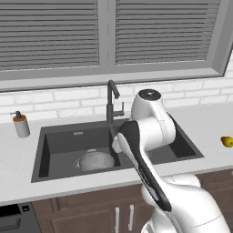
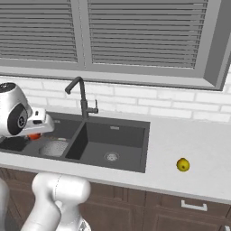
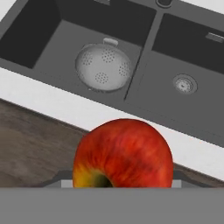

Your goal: Put the colander in the sink, put the pear, apple in the colander, and turn on the sink faucet and pour water over the colander.

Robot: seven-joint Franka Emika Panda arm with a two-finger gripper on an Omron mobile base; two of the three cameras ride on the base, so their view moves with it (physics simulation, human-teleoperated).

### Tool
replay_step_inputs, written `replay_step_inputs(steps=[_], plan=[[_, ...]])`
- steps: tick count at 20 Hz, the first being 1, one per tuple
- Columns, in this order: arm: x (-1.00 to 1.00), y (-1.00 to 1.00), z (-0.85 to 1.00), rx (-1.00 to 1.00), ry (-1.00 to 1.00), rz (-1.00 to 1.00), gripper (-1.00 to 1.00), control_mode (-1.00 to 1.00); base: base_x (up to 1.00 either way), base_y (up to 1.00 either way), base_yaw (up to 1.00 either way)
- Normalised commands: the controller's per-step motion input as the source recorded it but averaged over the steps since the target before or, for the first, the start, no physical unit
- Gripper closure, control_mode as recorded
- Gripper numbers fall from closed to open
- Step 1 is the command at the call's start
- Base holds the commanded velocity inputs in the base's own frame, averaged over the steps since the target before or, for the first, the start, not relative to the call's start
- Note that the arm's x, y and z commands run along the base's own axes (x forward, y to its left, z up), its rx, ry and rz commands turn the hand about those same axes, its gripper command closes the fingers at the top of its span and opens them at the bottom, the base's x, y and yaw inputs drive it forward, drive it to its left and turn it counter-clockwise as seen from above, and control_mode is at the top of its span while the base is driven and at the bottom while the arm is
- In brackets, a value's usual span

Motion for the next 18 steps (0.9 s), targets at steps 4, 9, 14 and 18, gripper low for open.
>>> replay_step_inputs(steps=[4,9,14,18], plan=[[0.19,1.0,-0.15,0.0,0.0,-0.03,1.0,-1.0,0.0,0.0,0.0],[0.44,0.93,-0.29,0.0,0.01,-0.07,1.0,-1.0,0.0,0.0,0.0],[0.63,0.53,-0.46,0.0,0.06,-0.1,1.0,-1.0,0.0,0.0,0.0],[0.59,0.12,-0.55,0.0,0.08,-0.11,1.0,-1.0,0.0,0.0,0.0]])
